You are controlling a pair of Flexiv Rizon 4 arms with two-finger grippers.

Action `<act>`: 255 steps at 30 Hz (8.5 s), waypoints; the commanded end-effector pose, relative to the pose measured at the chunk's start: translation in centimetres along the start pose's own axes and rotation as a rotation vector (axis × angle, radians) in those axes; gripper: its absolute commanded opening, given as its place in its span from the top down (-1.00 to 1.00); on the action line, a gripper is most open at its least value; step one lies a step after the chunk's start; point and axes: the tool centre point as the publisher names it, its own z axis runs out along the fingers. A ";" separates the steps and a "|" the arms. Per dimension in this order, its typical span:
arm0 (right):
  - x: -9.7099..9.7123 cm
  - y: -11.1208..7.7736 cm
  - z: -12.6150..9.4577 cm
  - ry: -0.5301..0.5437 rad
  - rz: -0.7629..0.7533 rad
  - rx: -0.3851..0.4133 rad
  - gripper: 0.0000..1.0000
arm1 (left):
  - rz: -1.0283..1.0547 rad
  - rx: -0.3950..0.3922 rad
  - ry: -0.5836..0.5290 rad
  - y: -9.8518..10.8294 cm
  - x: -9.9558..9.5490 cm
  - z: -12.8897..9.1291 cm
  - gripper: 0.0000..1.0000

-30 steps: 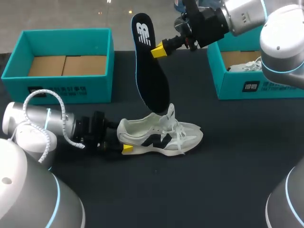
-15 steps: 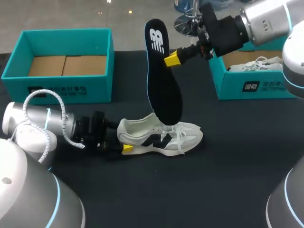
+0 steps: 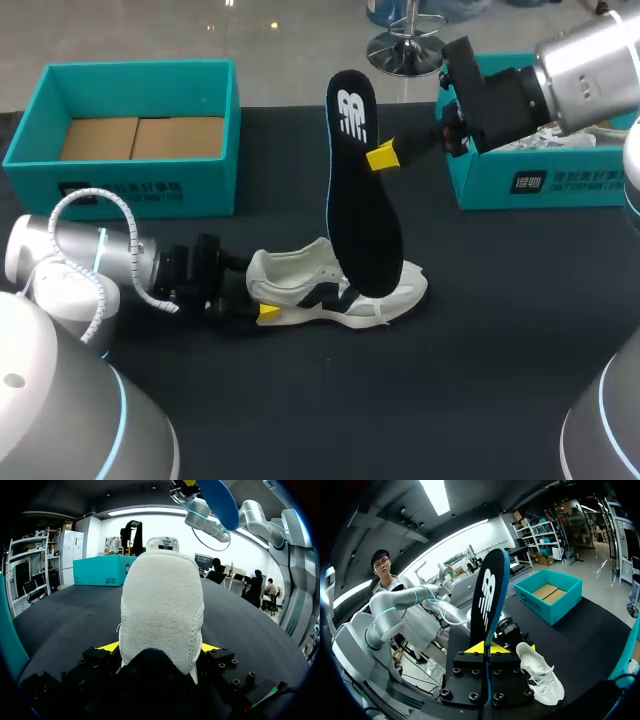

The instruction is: Take the shoe out of the shoebox, open the shoe tongue, remove and reinsert the insole, then place the shoe into the shoebox

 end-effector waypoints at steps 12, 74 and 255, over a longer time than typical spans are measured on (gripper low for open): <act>2.0 -1.9 0.3 -0.048 0.029 -0.056 1.00 | 0.000 -0.001 0.000 0.0 0.0 0.1 1.00; 1.9 -1.7 0.3 -0.059 0.017 -0.059 1.00 | 0.080 -0.286 0.059 -2.1 -0.6 -1.6 -1.00; 1.9 -1.7 0.3 -0.059 0.017 -0.059 1.00 | 0.274 -1.013 0.098 -8.0 -3.7 5.5 1.00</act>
